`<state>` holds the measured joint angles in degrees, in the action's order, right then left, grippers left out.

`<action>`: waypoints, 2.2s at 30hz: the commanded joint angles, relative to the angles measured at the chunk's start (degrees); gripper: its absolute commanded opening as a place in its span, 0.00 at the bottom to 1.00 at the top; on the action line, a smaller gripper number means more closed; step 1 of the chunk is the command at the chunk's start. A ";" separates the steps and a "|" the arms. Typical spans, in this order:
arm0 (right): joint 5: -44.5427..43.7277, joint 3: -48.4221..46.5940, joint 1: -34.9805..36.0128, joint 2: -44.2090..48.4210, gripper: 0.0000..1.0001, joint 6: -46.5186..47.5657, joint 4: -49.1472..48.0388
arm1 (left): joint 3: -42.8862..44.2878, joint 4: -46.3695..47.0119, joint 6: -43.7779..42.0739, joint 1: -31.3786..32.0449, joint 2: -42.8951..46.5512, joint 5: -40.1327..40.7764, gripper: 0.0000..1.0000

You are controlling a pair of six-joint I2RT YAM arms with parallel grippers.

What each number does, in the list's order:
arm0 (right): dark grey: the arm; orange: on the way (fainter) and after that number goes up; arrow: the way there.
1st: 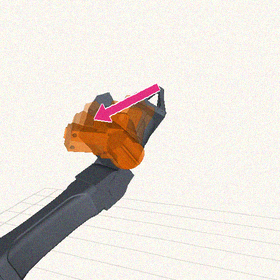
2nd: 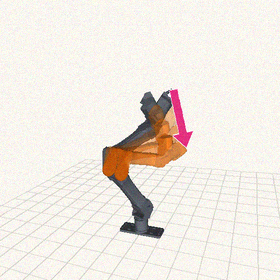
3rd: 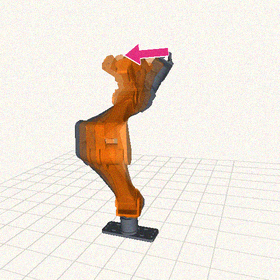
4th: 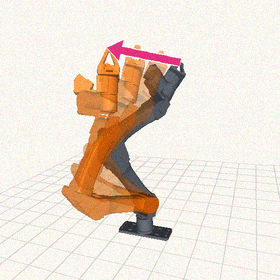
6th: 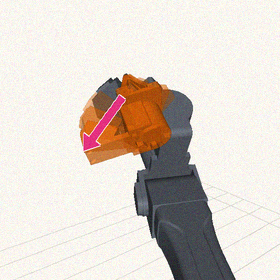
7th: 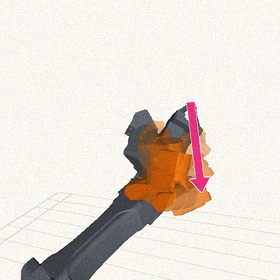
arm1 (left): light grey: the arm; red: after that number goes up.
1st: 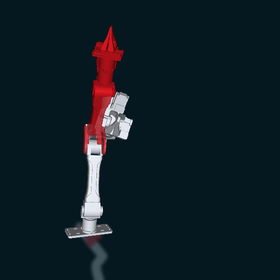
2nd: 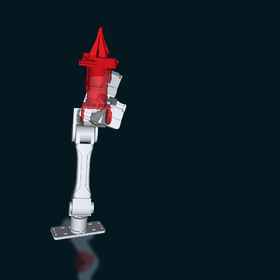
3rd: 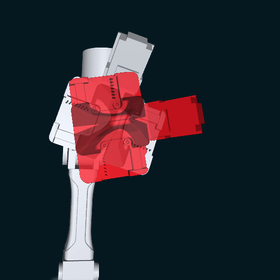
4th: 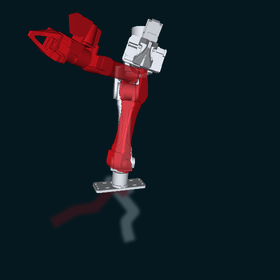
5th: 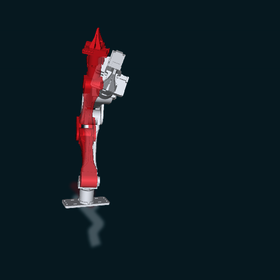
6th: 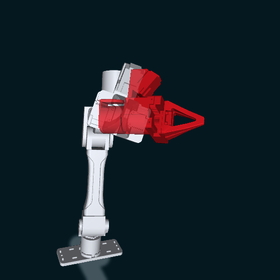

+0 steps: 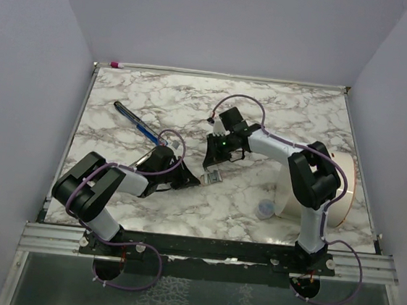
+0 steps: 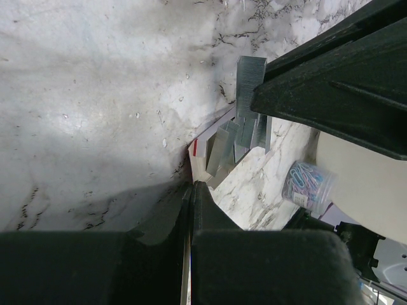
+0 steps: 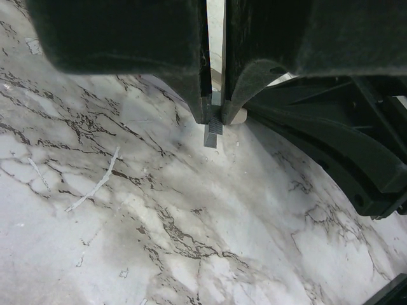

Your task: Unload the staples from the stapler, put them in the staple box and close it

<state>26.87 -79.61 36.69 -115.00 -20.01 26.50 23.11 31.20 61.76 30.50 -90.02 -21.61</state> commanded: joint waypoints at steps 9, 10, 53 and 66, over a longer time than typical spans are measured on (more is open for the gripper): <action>2.58 2.09 0.13 -1.35 0.05 0.57 -2.97 | 0.95 0.36 -1.00 0.42 0.85 -0.93 0.00; 2.57 2.14 0.14 -1.41 0.05 0.64 -3.02 | 0.97 0.35 -1.00 0.36 0.89 -0.88 0.00; -7.40 8.83 5.75 7.84 0.04 -3.58 -4.87 | 0.44 1.14 -0.48 0.35 1.14 -0.89 0.00; -10.40 7.78 6.55 5.04 0.04 -1.28 -4.44 | 0.35 1.23 -0.27 0.36 1.19 -0.85 0.00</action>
<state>18.63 -70.65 42.70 -108.53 -22.61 22.92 23.11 31.22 61.60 30.50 -90.00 -21.61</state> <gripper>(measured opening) 0.079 0.010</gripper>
